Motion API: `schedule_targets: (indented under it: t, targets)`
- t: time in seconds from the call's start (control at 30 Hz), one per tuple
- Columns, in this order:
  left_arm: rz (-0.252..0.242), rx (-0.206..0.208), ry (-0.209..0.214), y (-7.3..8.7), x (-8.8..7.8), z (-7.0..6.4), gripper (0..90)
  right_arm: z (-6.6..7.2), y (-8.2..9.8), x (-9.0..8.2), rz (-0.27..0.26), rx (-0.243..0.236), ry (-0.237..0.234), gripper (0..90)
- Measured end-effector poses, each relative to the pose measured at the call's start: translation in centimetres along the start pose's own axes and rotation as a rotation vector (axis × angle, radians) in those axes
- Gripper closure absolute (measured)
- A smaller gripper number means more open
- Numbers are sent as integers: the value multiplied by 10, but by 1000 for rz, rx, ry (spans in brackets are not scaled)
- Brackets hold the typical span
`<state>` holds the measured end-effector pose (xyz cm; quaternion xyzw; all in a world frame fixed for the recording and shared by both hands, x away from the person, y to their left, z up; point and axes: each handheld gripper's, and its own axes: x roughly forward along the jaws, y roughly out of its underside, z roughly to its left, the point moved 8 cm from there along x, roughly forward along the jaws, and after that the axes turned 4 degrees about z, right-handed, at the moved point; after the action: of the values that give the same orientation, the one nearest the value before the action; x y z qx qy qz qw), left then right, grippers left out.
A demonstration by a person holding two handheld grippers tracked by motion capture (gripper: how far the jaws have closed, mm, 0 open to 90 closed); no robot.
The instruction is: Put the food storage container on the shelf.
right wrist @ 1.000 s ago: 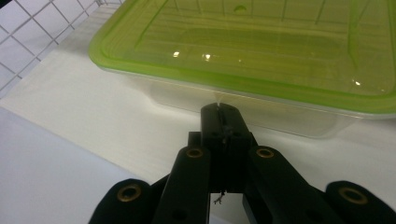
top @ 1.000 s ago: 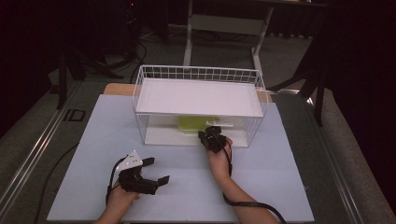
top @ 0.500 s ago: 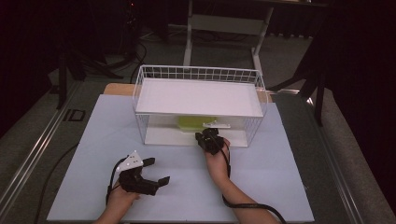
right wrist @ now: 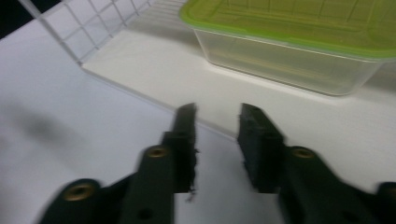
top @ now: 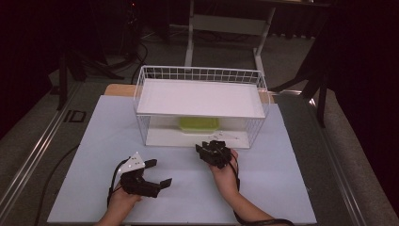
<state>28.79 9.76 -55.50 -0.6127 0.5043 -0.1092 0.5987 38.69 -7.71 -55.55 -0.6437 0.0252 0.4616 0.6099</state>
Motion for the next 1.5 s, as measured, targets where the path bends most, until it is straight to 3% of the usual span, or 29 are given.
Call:
schedule_targets:
  t: [0.07,0.2,0.3,0.37,0.43,0.47,0.73,1.0,1.2,1.5]
  targets:
    - [2,1,-1,0,0,-1,29,-1,1,-7,-10,1,0,517]
    - [16,3,-1,2,0,-1,29,0,5,-22,-19,16,-8,405]
    - [24,0,-3,2,-1,-1,29,1,7,-33,-31,31,-48,248]
    - [21,1,0,2,-2,-2,29,1,8,-40,-43,33,-74,204]
    - [20,9,-1,1,-3,-3,29,0,9,-43,-51,41,-87,202]
    - [20,15,0,0,-3,-4,29,-4,10,-53,-66,44,-89,207]
    - [35,42,19,-4,-7,-11,29,-12,23,-74,-37,-6,-98,188]
    - [20,31,35,-8,-11,-16,29,-18,38,-85,-19,-11,-94,188]
    - [35,36,46,-6,-14,-21,29,-24,45,-98,-20,-4,-89,187]
    - [29,35,41,-1,-22,-20,29,-23,55,-115,-33,-48,-93,190]
